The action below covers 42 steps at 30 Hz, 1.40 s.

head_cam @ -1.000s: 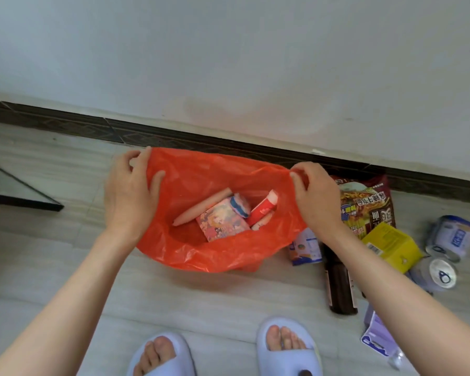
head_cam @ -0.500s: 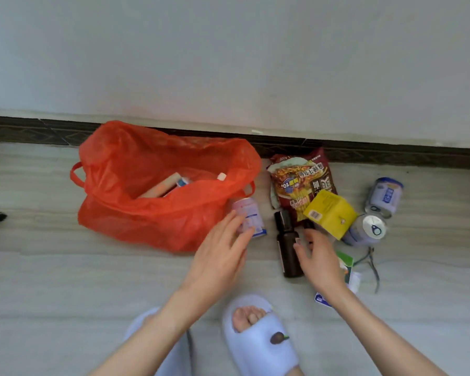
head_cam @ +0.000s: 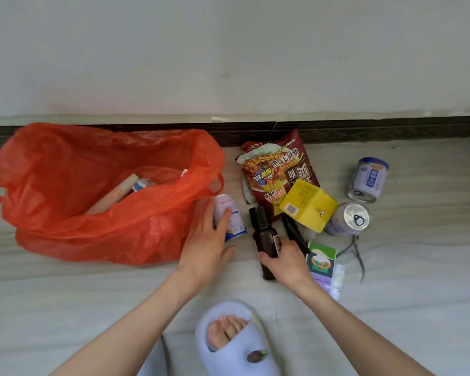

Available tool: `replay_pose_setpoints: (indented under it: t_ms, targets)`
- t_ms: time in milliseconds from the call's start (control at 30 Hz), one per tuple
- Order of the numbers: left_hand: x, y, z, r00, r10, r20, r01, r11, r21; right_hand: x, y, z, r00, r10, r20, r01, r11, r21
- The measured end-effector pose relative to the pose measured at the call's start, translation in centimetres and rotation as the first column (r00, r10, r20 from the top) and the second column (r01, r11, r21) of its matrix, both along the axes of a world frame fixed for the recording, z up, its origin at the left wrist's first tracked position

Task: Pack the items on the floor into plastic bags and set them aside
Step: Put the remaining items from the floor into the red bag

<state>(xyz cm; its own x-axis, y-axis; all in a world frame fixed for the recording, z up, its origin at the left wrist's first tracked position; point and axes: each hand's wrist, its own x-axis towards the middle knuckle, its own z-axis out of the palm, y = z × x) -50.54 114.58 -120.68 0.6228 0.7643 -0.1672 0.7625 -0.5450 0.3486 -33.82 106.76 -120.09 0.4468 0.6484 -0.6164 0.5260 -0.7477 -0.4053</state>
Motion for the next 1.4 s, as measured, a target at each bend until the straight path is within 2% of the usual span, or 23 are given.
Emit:
replay_pose_setpoints:
  t_ms: [133, 200, 367, 467, 567, 667, 733, 833, 933, 1033, 1100, 1167, 1267, 1400]
  targets:
    - [0.5, 0.5, 0.3, 0.997, -0.067, 0.024, 0.067, 0.998, -0.018, 0.4, -0.9, -0.4, 0.994, -0.091, -0.066, 0.09, 0.996, -0.019]
    - [0.6, 1.5, 0.5, 0.987, -0.154, 0.051, 0.153, 0.988, 0.016, 0.3, -1.6, -0.5, 0.986, -0.136, -0.097, 0.134, 0.991, -0.026]
    - [2.3, 3.4, 1.1, 0.951, -0.309, 0.011, 0.307, 0.949, 0.073, -0.1, -3.2, 0.2, 0.957, -0.228, -0.178, 0.234, 0.972, 0.015]
    - [1.9, 2.3, 1.3, 0.95, -0.313, 0.001, 0.313, 0.949, 0.021, -0.4, -3.8, 1.1, 0.931, -0.267, -0.247, 0.295, 0.952, 0.081]
    - [0.4, 1.0, 3.3, 0.947, -0.303, 0.106, 0.308, 0.951, -0.035, -0.5, -3.4, 1.8, 0.886, -0.336, -0.318, 0.401, 0.901, 0.163]
    - [-1.2, 0.4, 6.3, 0.936, -0.266, 0.23, 0.264, 0.964, 0.042, -0.6, -1.8, 3.0, 0.83, -0.39, -0.398, 0.501, 0.835, 0.228]
    - [-2.6, 1.2, 8.6, 0.93, -0.24, 0.277, 0.212, 0.969, 0.128, -0.8, -0.4, 4.0, 0.833, -0.353, -0.427, 0.495, 0.82, 0.288]
    - [-5.2, 4.1, 11.5, 0.929, -0.135, 0.346, 0.06, 0.974, 0.217, -1.8, 2.5, 6.5, 0.882, -0.201, -0.426, 0.392, 0.814, 0.429]
    - [-7.6, 7.4, 13.5, 0.914, 0.081, 0.398, -0.161, 0.972, 0.172, -3.4, 6.8, 9.8, 0.922, -0.032, -0.387, 0.27, 0.769, 0.58]
    - [-10.0, 10.3, 13.9, 0.898, 0.246, 0.365, -0.322, 0.933, 0.163, -5.6, 11.6, 12.3, 0.944, 0.134, -0.302, 0.12, 0.713, 0.691]
    - [-11.7, 11.6, 13.1, 0.904, 0.303, 0.303, -0.362, 0.918, 0.162, -7.5, 14.9, 12.9, 0.95, 0.227, -0.217, 0.003, 0.683, 0.73]
    - [-13.5, 12.1, 11.5, 0.921, 0.322, 0.218, -0.353, 0.928, 0.119, -9.6, 17.8, 12.3, 0.941, 0.321, -0.102, -0.156, 0.684, 0.713]
    - [-15.9, 11.4, 8.7, 0.934, 0.331, 0.132, -0.341, 0.938, 0.059, -11.9, 19.7, 9.2, 0.887, 0.461, 0.0, -0.377, 0.725, 0.577]
    - [-17.4, 9.1, 6.1, 0.929, 0.345, 0.131, -0.352, 0.935, 0.037, -12.6, 16.8, 4.5, 0.866, 0.5, 0.023, -0.467, 0.789, 0.4]
